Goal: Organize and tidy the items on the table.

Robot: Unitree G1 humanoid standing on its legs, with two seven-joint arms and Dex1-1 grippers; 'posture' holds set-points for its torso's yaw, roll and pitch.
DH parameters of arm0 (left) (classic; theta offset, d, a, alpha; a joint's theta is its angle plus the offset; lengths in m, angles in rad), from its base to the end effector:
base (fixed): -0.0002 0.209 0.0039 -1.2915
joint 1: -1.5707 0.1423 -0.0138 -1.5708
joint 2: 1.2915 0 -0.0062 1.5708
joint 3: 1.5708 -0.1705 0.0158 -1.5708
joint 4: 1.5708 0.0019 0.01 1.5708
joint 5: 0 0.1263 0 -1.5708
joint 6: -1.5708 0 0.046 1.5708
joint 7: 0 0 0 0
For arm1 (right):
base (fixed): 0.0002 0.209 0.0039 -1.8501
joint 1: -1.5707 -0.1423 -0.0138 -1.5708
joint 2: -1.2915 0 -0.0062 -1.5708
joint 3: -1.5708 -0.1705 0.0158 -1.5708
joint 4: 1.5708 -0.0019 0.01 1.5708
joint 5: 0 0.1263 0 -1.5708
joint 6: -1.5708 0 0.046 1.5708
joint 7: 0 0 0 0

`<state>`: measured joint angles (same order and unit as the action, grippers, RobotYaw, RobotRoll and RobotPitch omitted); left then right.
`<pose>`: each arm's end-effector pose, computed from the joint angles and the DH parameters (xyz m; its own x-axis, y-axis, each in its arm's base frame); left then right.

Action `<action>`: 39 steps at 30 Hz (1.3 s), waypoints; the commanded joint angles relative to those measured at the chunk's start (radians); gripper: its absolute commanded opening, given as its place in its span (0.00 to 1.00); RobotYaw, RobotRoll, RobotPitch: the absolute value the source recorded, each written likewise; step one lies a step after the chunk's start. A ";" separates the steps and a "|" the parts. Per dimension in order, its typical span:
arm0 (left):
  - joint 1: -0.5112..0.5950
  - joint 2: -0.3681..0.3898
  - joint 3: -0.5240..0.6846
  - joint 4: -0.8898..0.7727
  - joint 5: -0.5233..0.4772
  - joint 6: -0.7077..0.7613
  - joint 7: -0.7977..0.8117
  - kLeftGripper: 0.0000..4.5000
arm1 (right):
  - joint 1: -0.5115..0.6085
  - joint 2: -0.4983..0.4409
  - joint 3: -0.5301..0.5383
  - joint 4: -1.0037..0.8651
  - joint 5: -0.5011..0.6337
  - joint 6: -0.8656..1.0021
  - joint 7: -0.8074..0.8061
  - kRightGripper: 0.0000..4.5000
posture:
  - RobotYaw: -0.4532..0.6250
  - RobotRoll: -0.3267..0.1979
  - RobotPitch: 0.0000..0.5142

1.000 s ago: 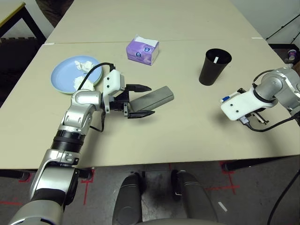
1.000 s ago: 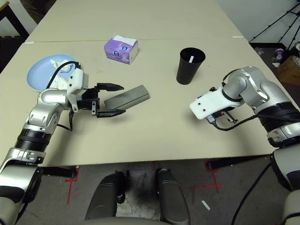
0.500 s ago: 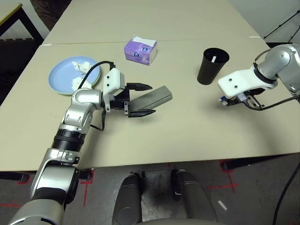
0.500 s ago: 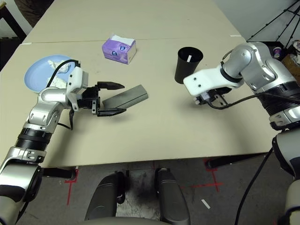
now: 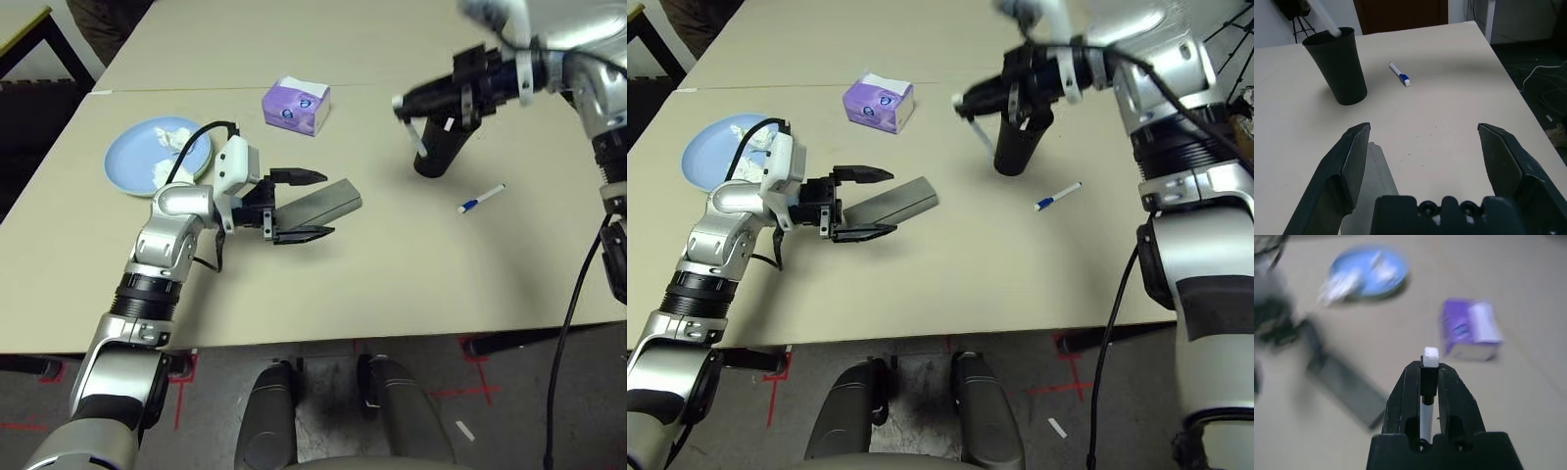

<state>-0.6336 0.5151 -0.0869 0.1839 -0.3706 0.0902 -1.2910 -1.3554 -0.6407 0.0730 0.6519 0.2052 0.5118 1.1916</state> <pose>0.2840 0.1970 0.1883 0.1750 -0.9804 -0.0900 0.9277 0.1336 0.3487 0.3182 -0.2152 0.3356 0.5443 0.8246 -0.1539 -0.8169 0.4794 -0.3207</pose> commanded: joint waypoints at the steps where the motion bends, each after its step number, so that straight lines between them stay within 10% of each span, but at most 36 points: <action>1: 0.022 -0.001 0.006 -0.033 -0.016 0.022 0.010 1.00 | 0.047 0.012 -0.088 0.002 0.023 0.001 -0.121 0.07 | 0.39 0.62 0.31; 39: 0.087 -0.027 0.094 -0.079 -0.029 0.074 0.225 1.00 | 0.381 0.092 -0.228 -0.256 0.036 -0.120 -0.537 0.07 | 0.39 0.62 0.34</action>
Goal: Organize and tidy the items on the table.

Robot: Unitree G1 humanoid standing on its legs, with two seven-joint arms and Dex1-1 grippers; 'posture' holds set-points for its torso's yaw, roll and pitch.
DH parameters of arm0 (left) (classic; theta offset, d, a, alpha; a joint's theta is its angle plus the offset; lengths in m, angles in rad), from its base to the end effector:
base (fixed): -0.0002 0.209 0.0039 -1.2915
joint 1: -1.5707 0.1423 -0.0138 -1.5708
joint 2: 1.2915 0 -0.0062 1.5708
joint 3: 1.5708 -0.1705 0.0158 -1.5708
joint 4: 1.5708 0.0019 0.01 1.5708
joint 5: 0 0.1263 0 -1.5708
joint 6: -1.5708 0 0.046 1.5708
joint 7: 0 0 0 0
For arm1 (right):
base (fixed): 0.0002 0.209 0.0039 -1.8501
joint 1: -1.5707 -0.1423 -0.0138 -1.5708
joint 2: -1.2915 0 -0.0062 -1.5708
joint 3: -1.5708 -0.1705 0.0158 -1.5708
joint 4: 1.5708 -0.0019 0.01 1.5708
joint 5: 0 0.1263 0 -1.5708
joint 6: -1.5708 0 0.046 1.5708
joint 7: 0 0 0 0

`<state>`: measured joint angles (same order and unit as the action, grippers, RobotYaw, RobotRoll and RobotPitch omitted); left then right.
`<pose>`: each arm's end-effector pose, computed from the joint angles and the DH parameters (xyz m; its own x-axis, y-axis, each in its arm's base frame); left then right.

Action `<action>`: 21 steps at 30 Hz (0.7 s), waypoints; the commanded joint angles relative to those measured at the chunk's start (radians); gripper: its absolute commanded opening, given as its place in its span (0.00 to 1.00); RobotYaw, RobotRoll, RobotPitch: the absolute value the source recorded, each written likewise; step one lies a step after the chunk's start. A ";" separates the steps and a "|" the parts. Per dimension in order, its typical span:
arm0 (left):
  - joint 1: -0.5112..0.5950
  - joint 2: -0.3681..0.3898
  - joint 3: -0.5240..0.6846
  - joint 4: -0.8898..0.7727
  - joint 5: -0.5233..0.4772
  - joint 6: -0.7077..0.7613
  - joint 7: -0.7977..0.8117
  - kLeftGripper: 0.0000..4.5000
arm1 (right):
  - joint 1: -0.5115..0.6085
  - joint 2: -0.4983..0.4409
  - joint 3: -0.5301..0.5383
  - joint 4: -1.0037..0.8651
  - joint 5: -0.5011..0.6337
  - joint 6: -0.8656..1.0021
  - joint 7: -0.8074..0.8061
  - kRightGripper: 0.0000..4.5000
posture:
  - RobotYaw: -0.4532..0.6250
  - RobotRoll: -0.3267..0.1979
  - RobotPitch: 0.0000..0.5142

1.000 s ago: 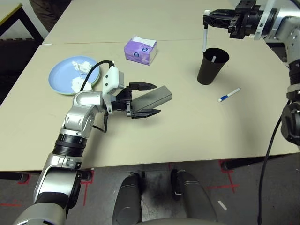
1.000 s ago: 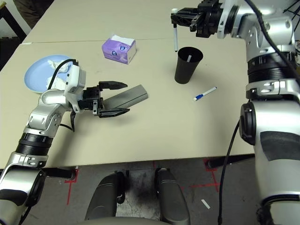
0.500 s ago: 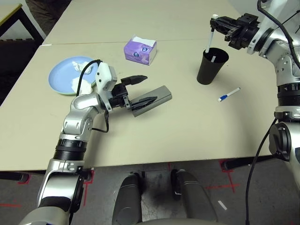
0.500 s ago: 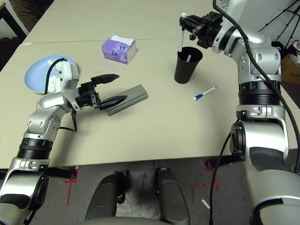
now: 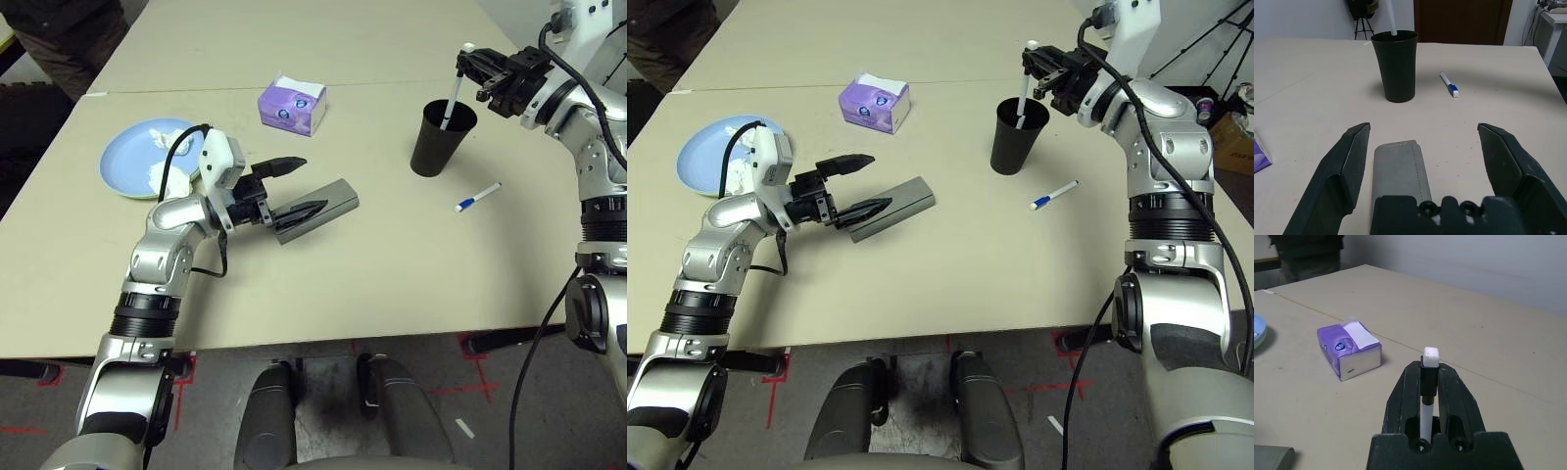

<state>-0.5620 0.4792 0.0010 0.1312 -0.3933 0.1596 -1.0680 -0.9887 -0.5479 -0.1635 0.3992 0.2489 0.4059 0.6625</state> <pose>0.2757 0.2058 0.1779 0.4130 -0.9095 0.0468 0.8706 0.4093 0.2729 0.3067 -0.2336 0.2663 0.8539 0.4959 0.1578 -0.4579 0.8601 -0.2251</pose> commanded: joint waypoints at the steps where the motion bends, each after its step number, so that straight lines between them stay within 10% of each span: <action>1: 0.016 0.010 0.006 -0.026 -0.006 0.005 0.003 1.00 | 0.015 -0.002 0.007 0.000 -0.010 -0.016 -0.013 0.07 | 0.39 0.62 0.34; 21: 0.010 0.023 0.009 -0.020 -0.008 0.005 0.005 1.00 | 0.063 0.001 -0.009 -0.031 -0.015 -0.031 -0.110 0.07 | 0.38 0.62 0.35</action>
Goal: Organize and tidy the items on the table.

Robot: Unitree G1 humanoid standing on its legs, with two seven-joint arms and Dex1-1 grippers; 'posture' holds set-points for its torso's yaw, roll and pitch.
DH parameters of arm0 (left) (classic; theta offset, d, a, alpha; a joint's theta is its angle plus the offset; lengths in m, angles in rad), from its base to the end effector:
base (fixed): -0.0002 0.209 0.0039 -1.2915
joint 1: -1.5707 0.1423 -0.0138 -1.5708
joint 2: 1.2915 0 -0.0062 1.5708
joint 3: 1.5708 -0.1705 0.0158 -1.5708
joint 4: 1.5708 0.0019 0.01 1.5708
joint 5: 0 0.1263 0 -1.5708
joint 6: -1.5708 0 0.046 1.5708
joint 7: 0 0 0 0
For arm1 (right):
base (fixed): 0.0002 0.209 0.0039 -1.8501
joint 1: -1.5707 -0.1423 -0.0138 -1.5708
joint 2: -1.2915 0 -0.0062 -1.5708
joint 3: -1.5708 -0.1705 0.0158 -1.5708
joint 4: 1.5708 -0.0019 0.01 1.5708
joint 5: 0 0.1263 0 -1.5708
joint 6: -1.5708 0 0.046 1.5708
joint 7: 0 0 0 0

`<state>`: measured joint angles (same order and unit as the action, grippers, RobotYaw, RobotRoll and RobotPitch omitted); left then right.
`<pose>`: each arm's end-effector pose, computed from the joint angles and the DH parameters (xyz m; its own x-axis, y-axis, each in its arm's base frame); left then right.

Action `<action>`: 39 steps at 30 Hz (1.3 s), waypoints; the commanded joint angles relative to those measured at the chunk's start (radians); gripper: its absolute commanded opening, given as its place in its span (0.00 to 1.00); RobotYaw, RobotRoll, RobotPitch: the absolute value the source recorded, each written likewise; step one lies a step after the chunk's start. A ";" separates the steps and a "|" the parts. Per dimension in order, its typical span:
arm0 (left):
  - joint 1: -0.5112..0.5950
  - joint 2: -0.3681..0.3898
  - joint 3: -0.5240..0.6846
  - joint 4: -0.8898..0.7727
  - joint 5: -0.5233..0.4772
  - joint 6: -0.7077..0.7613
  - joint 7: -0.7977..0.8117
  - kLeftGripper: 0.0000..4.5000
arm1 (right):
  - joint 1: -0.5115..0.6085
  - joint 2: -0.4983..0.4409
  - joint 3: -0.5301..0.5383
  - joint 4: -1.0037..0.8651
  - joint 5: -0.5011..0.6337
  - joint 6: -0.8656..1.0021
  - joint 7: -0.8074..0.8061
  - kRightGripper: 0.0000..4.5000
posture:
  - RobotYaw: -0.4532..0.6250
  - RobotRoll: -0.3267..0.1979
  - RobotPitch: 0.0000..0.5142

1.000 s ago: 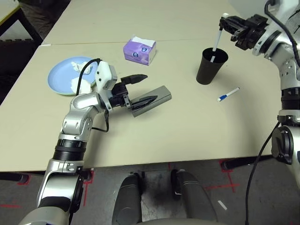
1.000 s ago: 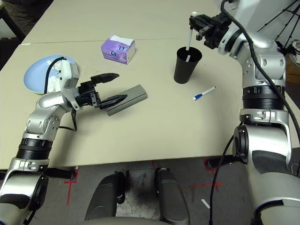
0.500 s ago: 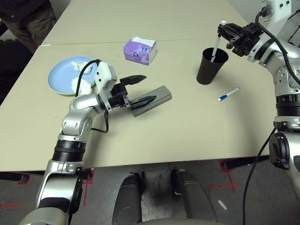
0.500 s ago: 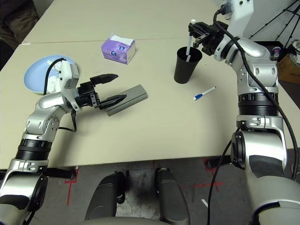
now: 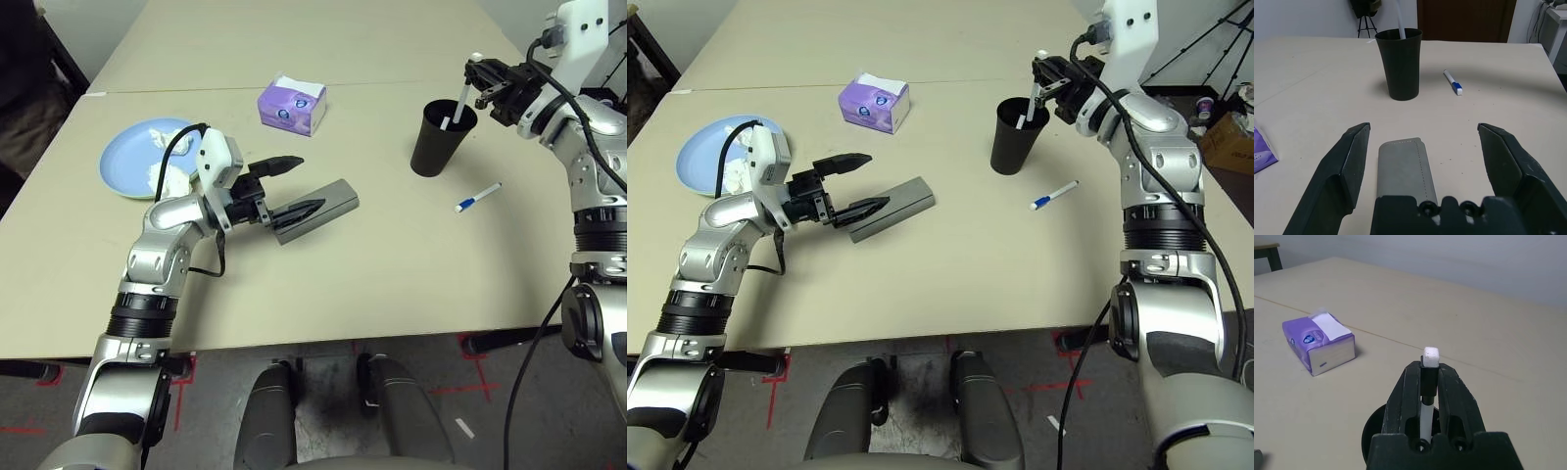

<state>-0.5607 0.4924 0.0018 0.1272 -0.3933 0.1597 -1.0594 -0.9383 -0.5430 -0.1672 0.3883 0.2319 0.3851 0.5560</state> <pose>0.2750 0.2081 0.1795 0.4256 -0.9040 0.0409 0.8633 0.4192 0.2810 0.3051 -0.2367 0.2538 0.9078 0.3886 0.1578 -0.3529 0.9110 -0.2135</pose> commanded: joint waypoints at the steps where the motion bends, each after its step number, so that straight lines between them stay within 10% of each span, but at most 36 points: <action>1: 0.009 0.010 0.008 -0.017 -0.007 0.005 -0.003 1.00 | 0.013 -0.004 -0.005 -0.019 0.002 -0.010 -0.004 0.07 | 0.38 0.62 0.35; 4: 0.008 0.012 0.009 -0.017 -0.007 0.006 -0.003 1.00 | 0.011 -0.006 -0.003 -0.016 0.003 -0.001 -0.001 0.07 | 0.39 0.62 0.35; 16: 0.005 0.013 0.006 -0.012 -0.007 0.007 -0.008 1.00 | -0.016 -0.017 0.010 -0.009 0.007 0.009 0.044 0.99 | 0.38 0.62 0.34; 30: 0.023 0.016 -0.004 -0.022 0.009 -0.018 -0.012 1.00 | 0.011 -0.126 0.296 -0.228 0.005 0.140 0.467 0.99 | 0.41 0.62 0.30; 39: 0.043 0.037 -0.022 -0.044 0.002 0.000 -0.046 1.00 | -0.053 -0.303 0.608 0.052 -0.312 -0.352 0.872 0.99 | 0.43 0.62 0.32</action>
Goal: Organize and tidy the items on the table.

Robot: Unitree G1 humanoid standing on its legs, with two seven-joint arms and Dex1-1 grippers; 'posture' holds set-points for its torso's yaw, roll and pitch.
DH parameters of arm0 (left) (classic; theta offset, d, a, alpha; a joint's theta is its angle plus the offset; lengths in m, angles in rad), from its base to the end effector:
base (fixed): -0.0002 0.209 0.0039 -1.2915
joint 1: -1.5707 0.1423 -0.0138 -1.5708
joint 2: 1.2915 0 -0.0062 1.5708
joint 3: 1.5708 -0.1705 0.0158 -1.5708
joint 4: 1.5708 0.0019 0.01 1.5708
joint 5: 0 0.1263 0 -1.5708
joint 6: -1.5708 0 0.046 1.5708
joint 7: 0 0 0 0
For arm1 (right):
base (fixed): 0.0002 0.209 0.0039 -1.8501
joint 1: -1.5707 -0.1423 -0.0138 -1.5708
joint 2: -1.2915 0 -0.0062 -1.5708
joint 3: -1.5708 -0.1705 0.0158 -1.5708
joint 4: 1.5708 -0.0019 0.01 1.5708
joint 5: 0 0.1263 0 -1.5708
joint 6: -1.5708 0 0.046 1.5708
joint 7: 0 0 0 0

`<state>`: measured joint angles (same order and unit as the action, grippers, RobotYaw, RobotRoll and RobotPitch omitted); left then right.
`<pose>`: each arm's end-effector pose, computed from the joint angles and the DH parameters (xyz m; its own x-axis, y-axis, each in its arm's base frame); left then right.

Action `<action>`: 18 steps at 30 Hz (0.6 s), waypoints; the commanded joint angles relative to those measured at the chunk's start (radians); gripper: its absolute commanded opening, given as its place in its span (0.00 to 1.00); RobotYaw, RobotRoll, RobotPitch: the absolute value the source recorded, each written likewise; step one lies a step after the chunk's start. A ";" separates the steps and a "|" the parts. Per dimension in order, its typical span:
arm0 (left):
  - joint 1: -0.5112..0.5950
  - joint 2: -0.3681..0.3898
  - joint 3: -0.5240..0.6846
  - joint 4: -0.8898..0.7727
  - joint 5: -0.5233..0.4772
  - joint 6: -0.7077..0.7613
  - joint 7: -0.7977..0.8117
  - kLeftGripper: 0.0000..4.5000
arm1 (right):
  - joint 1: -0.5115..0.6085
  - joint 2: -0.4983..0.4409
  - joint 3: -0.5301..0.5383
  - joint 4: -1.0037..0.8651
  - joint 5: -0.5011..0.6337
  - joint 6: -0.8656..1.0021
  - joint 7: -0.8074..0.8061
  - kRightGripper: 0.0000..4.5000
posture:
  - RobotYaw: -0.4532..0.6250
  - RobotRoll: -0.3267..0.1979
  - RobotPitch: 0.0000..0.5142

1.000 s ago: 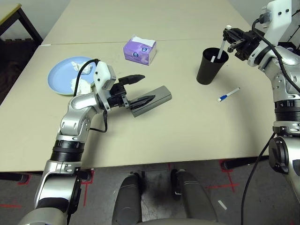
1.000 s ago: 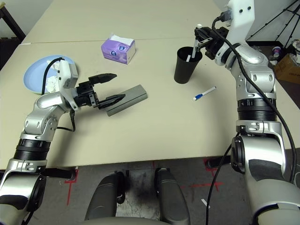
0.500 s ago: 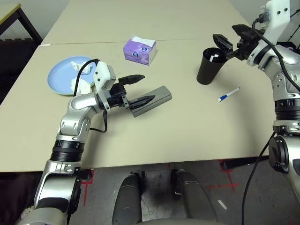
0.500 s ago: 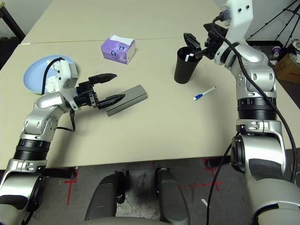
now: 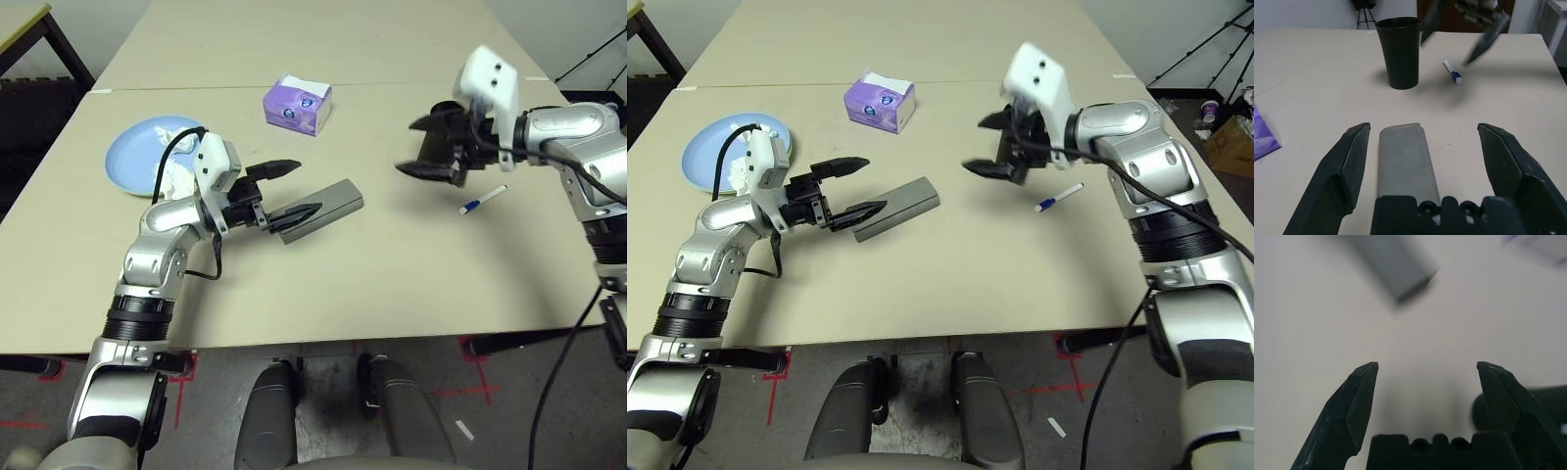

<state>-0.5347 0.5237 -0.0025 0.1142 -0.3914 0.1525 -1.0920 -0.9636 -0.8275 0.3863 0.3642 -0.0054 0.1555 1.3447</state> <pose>0.2712 0.2140 0.1776 0.4098 -0.9122 0.0011 0.8724 0.3924 0.2915 0.3033 -0.2189 0.2561 0.3911 0.6036 -0.6948 -0.8814 0.0283 -0.4715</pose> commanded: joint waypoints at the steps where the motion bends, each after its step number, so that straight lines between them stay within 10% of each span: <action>1: 0.018 0.005 -0.018 -0.033 0.000 0.008 -0.013 1.00 | -0.043 -0.019 0.071 0.116 -0.104 -0.165 0.102 0.99 | 0.43 0.62 0.31; 18: 0.029 0.019 -0.004 -0.070 -0.007 0.038 0.000 1.00 | -0.267 0.072 0.234 0.621 -0.496 -0.685 0.083 0.99 | 0.46 0.62 0.37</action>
<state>-0.5220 0.5319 -0.0085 0.0665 -0.3923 0.1812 -1.0919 -1.2182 -0.7570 0.6044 0.9506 -0.4620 -0.4956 1.4510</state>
